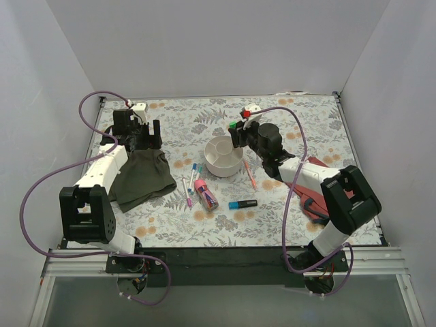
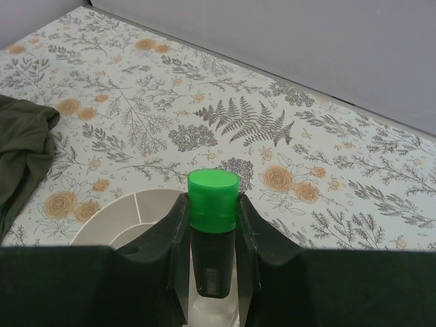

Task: Sort the stationery into containers
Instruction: Place the pen in the storage box, then pick up the pen from the center of the board.

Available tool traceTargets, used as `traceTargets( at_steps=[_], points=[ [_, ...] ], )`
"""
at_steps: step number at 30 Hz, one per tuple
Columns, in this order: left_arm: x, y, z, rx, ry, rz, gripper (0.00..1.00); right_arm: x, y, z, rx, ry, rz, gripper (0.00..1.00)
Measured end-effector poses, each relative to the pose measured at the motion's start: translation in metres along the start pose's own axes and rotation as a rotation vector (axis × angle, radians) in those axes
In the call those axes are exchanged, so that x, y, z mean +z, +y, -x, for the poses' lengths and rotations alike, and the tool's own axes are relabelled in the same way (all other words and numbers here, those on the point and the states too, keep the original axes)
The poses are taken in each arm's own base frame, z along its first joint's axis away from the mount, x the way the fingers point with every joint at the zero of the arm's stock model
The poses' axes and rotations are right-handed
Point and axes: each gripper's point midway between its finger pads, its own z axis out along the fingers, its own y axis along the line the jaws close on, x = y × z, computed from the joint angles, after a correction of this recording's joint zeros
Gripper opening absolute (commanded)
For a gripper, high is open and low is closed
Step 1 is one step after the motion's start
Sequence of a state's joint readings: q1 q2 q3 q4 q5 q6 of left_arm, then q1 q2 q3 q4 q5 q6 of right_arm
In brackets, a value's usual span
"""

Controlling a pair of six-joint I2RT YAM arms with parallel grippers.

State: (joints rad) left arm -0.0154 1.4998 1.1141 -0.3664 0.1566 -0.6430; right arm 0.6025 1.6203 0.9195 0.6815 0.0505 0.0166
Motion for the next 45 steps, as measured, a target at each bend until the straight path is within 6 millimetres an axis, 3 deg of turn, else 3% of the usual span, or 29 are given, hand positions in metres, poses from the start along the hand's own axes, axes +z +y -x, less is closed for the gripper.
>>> traceTargets(
  at_steps=[6, 7, 10, 14, 22, 25, 30, 32, 33, 36, 45],
  points=[
    [0.0, 0.001, 0.0, 0.001, 0.0, 0.003, 0.86, 0.002, 0.0, -0.01, 0.008, 0.024, -0.003, 0.03],
    [0.0, 0.001, 0.0, 0.001, 0.0, 0.003, 0.86, 0.002, 0.0, -0.012, 0.008, 0.027, -0.004, 0.25],
    [0.0, 0.001, 0.0, 0.001, 0.0, 0.004, 0.86, 0.002, 0.0, -0.017, 0.012, 0.044, -0.004, 0.54],
    [0.0, 0.001, 0.0, 0.001, 0.0, 0.007, 0.86, 0.001, 0.0, -0.026, 0.013, 0.08, -0.004, 0.64],
    [0.0, 0.002, 0.001, 0.001, -0.006, 0.011, 0.86, -0.01, -0.004, -0.037, -0.003, 0.156, -0.009, 0.67],
    [-0.003, 0.003, 0.002, 0.003, -0.022, 0.018, 0.86, -0.024, -0.008, -0.019, -0.045, 0.15, -0.004, 0.71],
    [-0.017, 0.0, 0.001, 0.003, -0.072, 0.016, 0.86, -0.063, 0.005, 0.04, -0.202, 0.066, 0.123, 0.77],
    [-0.025, -0.004, 0.0, -0.003, -0.095, 0.004, 0.87, -0.079, 0.02, 0.048, -0.273, 0.059, 0.225, 0.98],
    [-0.028, -0.006, 0.0, -0.01, -0.104, -0.005, 0.87, -0.09, 0.029, 0.047, -0.322, 0.072, 0.292, 0.98],
    [-0.035, -0.014, 0.001, -0.038, -0.135, -0.038, 0.87, -0.108, 0.046, 0.024, -0.398, 0.149, 0.429, 0.95],
    [-0.039, -0.019, 0.0, -0.093, -0.146, -0.055, 0.87, -0.166, 0.087, -0.098, -0.598, 0.474, 0.861, 0.85]
  ],
)
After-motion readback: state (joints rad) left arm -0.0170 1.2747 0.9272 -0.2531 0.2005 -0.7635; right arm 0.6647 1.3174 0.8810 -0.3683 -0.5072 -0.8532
